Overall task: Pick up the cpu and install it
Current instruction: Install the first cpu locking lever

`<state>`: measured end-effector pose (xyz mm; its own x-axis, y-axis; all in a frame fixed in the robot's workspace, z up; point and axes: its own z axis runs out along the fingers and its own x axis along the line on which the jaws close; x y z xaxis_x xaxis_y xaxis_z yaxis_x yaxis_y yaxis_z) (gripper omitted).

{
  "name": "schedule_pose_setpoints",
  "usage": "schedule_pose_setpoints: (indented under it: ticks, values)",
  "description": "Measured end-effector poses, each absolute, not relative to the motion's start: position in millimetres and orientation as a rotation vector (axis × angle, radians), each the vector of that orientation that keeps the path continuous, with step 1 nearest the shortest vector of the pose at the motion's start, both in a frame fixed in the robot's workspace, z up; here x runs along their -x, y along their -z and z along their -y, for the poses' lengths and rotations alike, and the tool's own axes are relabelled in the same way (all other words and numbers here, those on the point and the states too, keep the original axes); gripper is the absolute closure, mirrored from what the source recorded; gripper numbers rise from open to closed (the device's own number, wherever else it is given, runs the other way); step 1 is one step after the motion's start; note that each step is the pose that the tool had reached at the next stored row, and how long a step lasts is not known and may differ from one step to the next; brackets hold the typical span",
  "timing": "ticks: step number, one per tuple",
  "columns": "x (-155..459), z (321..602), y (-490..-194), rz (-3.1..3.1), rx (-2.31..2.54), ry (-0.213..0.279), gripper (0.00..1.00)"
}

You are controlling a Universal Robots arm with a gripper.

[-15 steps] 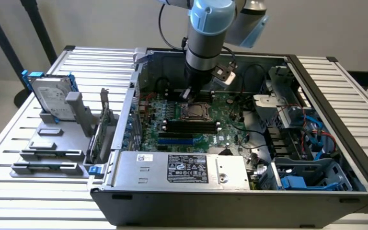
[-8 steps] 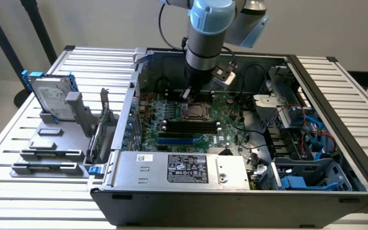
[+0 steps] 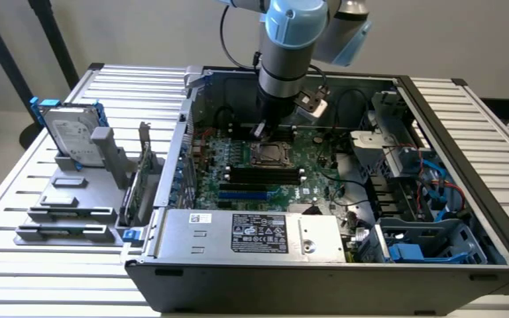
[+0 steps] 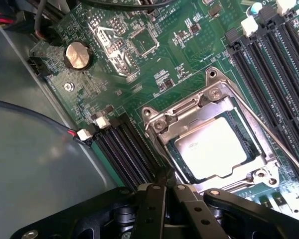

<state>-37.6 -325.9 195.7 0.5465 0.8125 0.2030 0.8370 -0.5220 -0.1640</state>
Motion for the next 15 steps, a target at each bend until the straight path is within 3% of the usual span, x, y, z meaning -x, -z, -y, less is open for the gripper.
schedule_pose_setpoints:
  ticks: [15]
  values:
    - [22, 326, -194, 1.383, 2.542, 0.147, 0.89]
